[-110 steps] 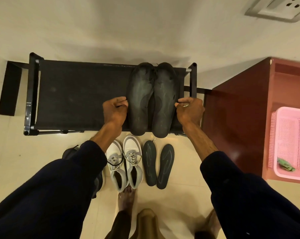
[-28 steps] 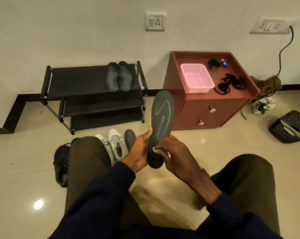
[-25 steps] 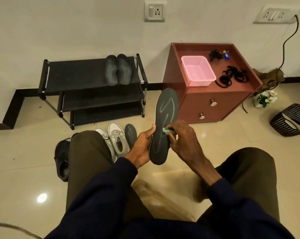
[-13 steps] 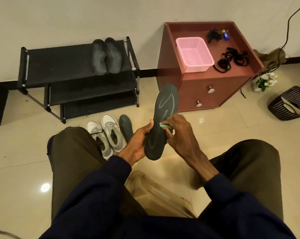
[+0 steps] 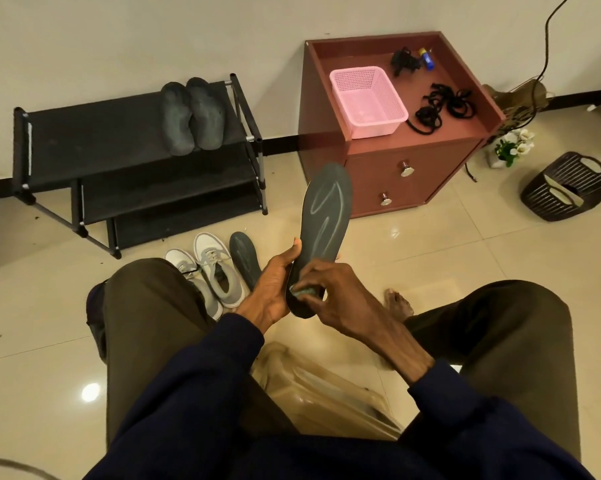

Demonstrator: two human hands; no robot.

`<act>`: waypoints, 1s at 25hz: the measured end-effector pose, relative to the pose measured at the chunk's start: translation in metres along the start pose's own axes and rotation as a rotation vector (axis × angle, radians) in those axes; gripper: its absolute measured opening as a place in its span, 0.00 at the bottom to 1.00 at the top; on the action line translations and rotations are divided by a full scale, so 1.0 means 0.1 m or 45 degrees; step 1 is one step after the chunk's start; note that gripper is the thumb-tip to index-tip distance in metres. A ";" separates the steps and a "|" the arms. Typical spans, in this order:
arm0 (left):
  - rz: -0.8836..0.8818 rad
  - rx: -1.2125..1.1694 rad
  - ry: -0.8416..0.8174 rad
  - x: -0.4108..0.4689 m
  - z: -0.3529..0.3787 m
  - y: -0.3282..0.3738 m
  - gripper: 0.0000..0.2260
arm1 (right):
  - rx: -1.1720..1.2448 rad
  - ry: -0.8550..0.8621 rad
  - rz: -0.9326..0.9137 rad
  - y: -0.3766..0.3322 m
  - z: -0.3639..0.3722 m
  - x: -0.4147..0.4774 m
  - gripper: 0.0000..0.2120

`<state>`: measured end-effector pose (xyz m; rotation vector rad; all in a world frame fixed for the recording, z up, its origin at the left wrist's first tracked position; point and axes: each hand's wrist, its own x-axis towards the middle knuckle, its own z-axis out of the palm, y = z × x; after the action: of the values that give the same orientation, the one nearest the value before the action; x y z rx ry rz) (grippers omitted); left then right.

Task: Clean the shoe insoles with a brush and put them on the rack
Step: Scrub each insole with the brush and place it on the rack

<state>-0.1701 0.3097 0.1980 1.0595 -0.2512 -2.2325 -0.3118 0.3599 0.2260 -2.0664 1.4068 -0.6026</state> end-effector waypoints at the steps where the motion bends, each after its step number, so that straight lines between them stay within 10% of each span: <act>1: 0.002 -0.010 -0.013 -0.02 0.00 0.01 0.20 | 0.030 -0.052 -0.006 0.02 -0.02 -0.01 0.09; 6: 0.057 0.021 0.019 -0.02 0.03 -0.03 0.18 | -0.265 0.401 0.125 0.33 -0.11 0.04 0.10; 11: 0.042 0.051 0.041 -0.02 -0.03 -0.03 0.19 | -0.008 -0.050 -0.008 0.04 0.02 0.02 0.08; 16: 0.055 0.101 0.054 0.02 0.03 -0.08 0.15 | -0.339 0.422 0.211 0.33 -0.11 0.11 0.08; 21: 0.022 0.109 0.095 0.07 -0.07 -0.05 0.16 | -0.023 -0.057 0.013 0.10 0.01 0.08 0.09; 25: 0.020 0.061 0.011 0.11 -0.08 -0.07 0.16 | -0.247 0.312 0.181 0.42 -0.16 0.14 0.08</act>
<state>-0.1725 0.3090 0.1822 1.0884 -0.3104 -2.2173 -0.3458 0.3314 0.2103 -2.0701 1.7996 -0.7024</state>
